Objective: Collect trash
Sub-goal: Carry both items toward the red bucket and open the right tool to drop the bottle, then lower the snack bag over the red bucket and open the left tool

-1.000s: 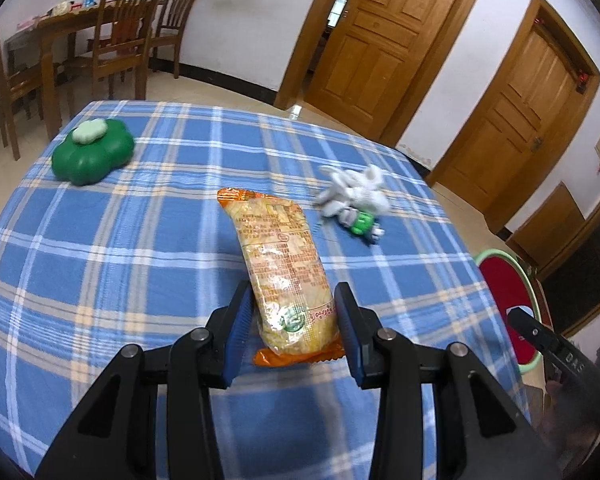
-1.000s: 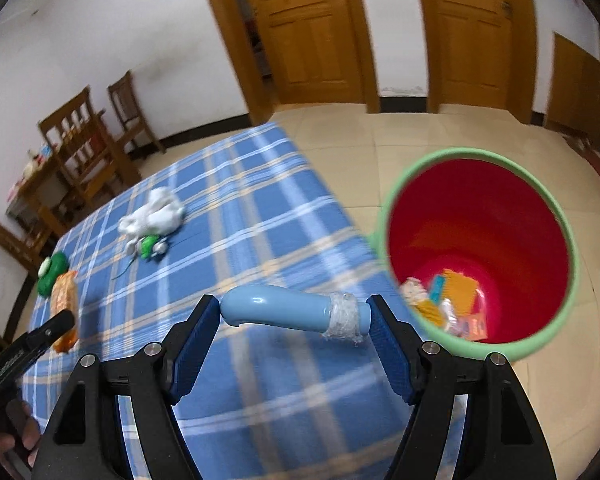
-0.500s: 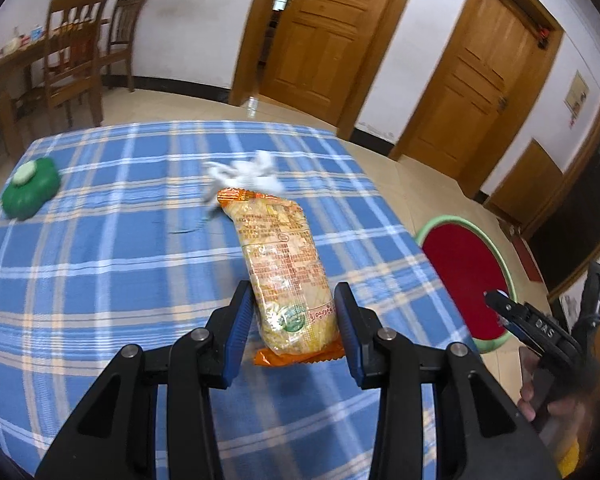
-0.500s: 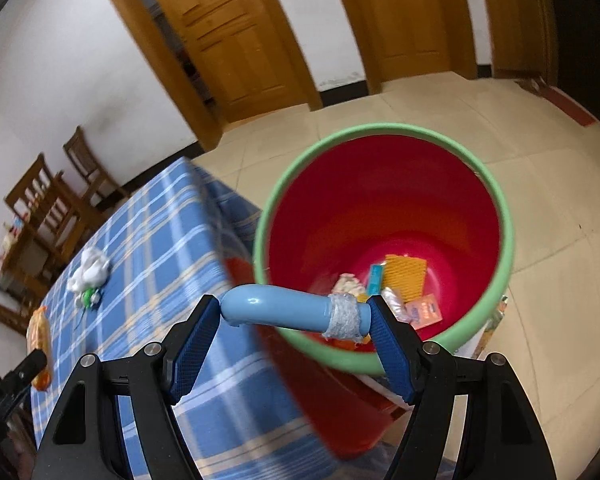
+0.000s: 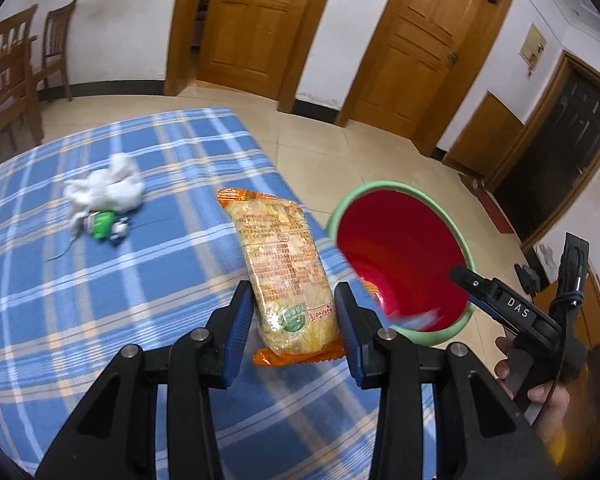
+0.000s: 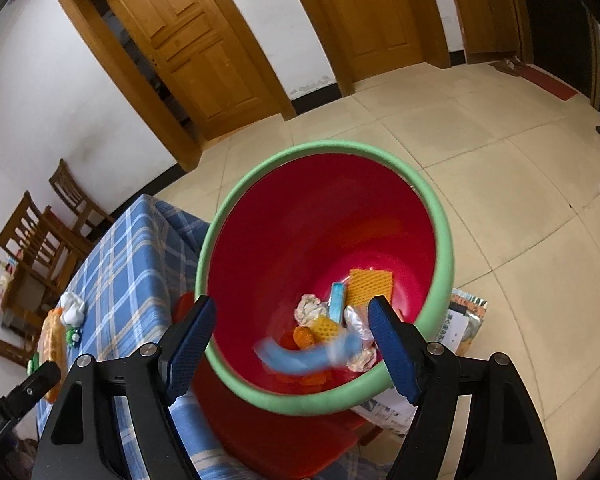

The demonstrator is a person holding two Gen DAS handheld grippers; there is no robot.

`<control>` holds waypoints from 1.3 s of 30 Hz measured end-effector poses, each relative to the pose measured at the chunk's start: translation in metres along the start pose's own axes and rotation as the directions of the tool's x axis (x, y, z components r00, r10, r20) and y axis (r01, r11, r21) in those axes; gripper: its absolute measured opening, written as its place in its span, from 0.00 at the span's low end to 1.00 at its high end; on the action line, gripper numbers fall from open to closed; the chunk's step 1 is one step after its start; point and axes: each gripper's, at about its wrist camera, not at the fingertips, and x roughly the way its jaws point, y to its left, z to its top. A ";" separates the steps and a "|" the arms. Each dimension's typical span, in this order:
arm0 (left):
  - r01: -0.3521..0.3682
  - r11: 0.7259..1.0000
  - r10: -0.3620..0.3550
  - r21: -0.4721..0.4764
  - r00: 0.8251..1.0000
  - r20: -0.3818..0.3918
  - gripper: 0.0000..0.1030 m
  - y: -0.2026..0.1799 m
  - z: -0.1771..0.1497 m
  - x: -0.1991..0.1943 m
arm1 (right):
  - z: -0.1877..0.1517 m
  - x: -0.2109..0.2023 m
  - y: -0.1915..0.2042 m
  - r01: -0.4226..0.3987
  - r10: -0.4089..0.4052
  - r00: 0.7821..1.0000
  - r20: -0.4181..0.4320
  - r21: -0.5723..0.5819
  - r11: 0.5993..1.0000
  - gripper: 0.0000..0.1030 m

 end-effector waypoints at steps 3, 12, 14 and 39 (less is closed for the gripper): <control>0.010 0.999 -0.009 0.032 1.000 -0.019 0.40 -0.015 0.003 0.011 | 0.002 -0.004 -0.007 -0.015 0.015 1.000 0.009 0.012 1.000 0.77; 0.065 0.991 -0.053 0.116 0.993 -0.101 0.40 -0.061 0.006 0.050 | 0.009 -0.028 -0.031 -0.033 0.029 0.998 0.063 0.063 0.997 0.77; 0.073 0.989 -0.057 0.130 0.991 -0.124 0.40 -0.070 0.007 0.060 | 0.009 -0.031 -0.035 -0.035 0.030 0.997 0.069 0.074 0.997 0.77; 0.055 0.986 -0.039 0.156 0.994 -0.102 0.48 -0.075 0.025 0.070 | 0.012 -0.035 -0.055 -0.047 0.039 0.997 0.064 0.127 0.991 0.77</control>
